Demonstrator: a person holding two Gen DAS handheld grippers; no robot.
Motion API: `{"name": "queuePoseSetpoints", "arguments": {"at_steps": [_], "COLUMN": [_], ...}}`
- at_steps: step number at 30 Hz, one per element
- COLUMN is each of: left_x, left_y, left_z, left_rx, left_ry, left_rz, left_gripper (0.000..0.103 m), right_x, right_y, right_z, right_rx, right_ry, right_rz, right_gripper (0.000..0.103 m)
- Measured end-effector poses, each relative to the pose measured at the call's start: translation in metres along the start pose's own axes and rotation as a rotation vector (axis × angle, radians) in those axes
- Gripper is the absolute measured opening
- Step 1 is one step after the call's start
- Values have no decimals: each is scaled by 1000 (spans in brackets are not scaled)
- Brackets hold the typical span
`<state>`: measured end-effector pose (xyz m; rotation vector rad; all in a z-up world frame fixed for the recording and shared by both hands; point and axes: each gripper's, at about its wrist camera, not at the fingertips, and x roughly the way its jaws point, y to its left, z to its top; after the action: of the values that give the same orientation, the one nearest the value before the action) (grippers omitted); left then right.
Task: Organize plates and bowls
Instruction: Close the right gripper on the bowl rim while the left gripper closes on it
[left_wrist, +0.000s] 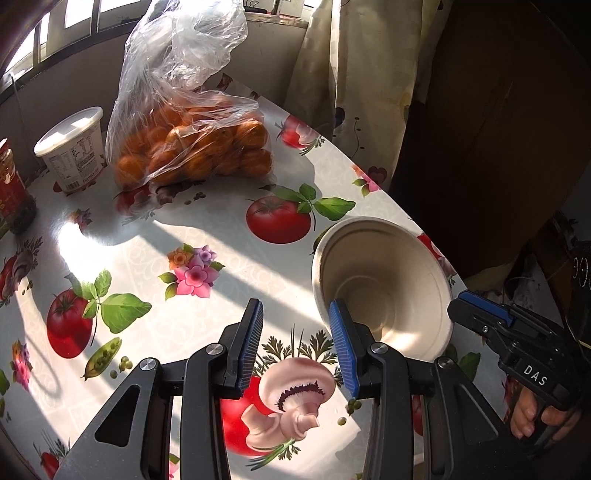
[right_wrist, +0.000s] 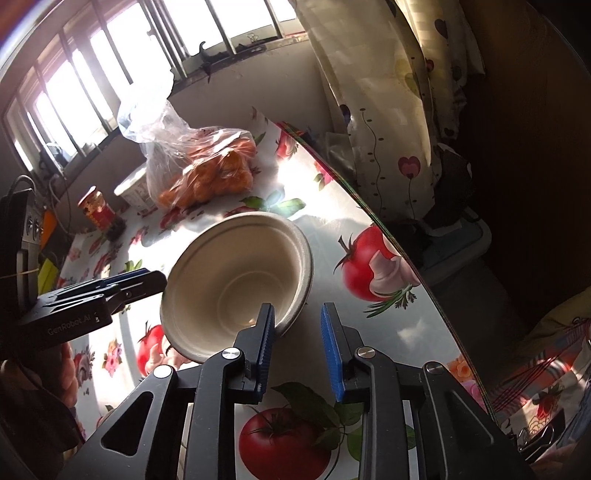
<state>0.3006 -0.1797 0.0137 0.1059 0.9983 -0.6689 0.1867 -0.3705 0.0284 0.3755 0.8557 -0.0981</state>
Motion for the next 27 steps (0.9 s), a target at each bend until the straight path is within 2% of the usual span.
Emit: {"name": "queuePoseSetpoints", "arguments": {"at_steps": [4,7,13,23,27], "left_x": [2,4,3,5,5], "left_y": [0,-1,-3,-6,-7], "left_z": [0,0,0,0,1], "left_rx": [9,14,19,27,28], "left_ry": [6,10,5,6,6], "left_rz": [2,0,3,-13,-23], "left_gripper": [39,33,28,14,11], "right_x": [2,3,3,4,4], "right_y": [2,3,5,7,8], "right_z": [0,1,2,3,3], "right_rx": [-5,-4,-7,-10,-7], "right_ry": [4,3,1,-3,-3], "right_rz": [8,16,15,16,18], "right_gripper": [21,20,16,16,16]}}
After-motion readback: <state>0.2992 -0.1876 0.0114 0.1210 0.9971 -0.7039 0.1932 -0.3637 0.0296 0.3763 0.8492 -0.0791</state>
